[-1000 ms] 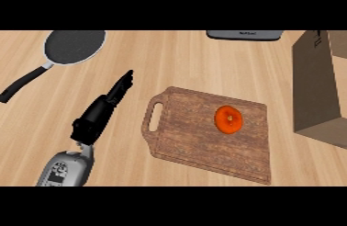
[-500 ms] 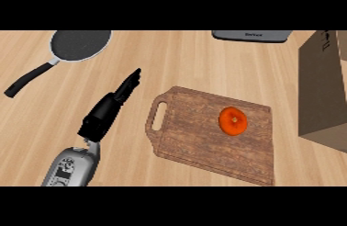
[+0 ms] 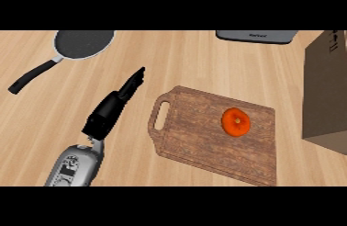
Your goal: Pick the tomato from the cutting board and place it in the cardboard box
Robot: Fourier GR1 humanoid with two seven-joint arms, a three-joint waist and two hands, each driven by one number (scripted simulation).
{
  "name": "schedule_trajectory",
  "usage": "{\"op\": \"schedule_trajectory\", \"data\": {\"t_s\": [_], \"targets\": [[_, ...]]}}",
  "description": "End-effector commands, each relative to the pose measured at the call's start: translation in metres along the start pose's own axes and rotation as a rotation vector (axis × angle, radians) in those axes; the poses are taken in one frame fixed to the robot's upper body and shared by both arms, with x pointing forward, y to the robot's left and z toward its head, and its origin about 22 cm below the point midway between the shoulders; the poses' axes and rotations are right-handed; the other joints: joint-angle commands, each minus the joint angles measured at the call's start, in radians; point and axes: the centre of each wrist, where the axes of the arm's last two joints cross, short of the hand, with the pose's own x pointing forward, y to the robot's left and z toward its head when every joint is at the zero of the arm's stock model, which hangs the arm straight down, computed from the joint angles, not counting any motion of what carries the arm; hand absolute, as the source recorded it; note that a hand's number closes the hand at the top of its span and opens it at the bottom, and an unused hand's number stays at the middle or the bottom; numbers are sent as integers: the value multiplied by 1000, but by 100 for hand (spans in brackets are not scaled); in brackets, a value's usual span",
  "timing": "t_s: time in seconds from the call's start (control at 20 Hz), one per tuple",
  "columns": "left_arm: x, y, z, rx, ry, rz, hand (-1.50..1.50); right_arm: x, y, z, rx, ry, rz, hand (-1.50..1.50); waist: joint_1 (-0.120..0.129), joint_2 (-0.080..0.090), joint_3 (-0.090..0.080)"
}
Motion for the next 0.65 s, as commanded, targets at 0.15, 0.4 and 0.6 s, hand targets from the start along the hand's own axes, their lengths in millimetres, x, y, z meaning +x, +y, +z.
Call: {"op": "schedule_trajectory", "data": {"t_s": [0.15,0.4,0.6], "targets": [[-2,-10,-3,-7,-4,-13,0,-13,24,-20,-12,-215,-319,-150,4,2,1],[-1,-6,-2,-3,-4,-4,0,-19,39,-22,-152,-182,-543,-150,2,5,2],[0,-6,-7,-17,-8,0,0,-20,30,-26,-212,-168,-656,-150,3,15,2]]}}
